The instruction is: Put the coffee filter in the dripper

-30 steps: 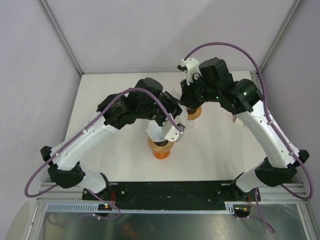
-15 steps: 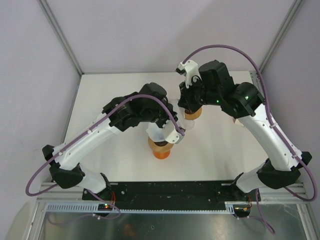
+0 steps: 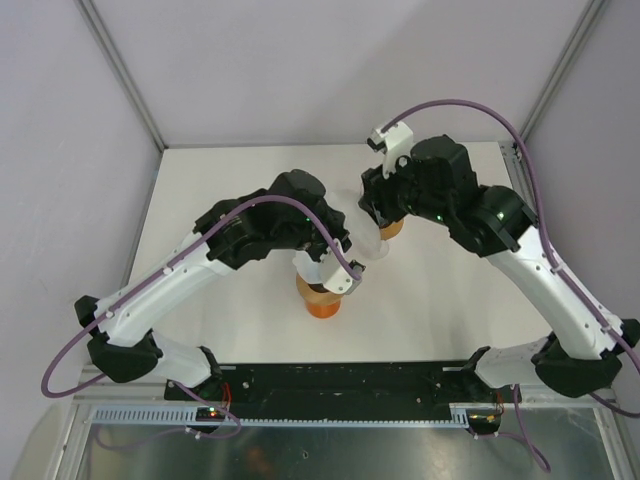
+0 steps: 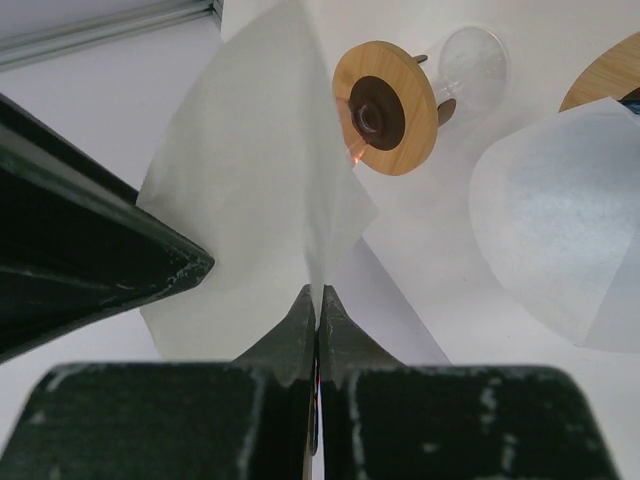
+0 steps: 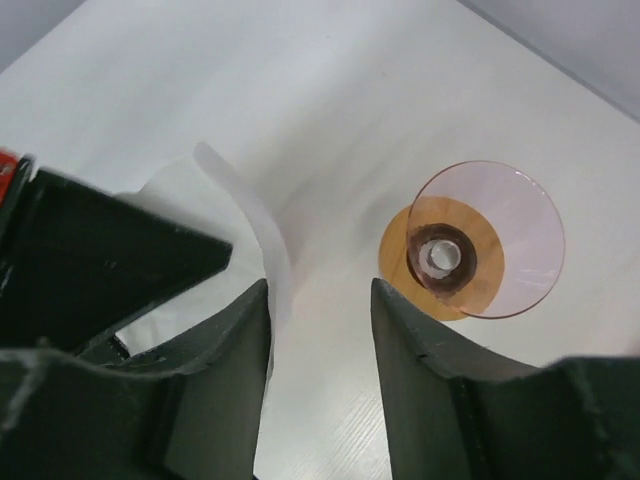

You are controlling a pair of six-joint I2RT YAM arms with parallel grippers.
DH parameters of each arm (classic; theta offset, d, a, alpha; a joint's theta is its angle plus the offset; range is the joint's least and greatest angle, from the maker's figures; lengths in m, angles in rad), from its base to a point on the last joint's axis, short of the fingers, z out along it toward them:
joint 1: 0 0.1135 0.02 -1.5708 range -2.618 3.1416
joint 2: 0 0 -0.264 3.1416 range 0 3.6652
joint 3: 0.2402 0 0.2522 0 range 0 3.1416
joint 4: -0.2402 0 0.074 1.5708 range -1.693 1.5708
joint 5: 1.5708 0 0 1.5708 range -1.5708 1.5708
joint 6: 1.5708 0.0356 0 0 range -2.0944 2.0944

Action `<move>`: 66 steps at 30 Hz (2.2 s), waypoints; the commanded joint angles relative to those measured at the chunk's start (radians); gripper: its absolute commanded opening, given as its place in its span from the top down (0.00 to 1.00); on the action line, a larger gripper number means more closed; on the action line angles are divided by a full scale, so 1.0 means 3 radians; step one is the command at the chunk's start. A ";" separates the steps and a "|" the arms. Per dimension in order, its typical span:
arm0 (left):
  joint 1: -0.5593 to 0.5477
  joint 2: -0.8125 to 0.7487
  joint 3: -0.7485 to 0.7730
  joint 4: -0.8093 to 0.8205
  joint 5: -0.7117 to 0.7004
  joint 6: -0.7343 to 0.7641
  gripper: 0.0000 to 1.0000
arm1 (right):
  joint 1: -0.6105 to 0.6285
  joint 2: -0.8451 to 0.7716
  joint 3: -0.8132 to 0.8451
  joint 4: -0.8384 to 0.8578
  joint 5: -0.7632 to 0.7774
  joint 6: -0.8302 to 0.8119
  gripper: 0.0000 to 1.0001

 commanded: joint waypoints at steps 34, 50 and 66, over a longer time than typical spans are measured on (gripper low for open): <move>-0.0050 -0.0049 0.0198 0.0005 0.0098 -0.0120 1.00 | 0.0064 -0.0273 -0.0981 0.0991 0.0007 0.0096 0.94; -0.0226 -0.0078 0.0105 -0.0109 0.0129 -0.0655 1.00 | 0.0253 -0.0299 -0.0705 0.1099 0.1559 -0.0691 1.00; -0.0263 -0.0010 0.0361 -0.0108 -0.0249 -0.0659 0.38 | -0.0148 -0.0184 -0.0538 0.0578 0.0906 -0.0573 1.00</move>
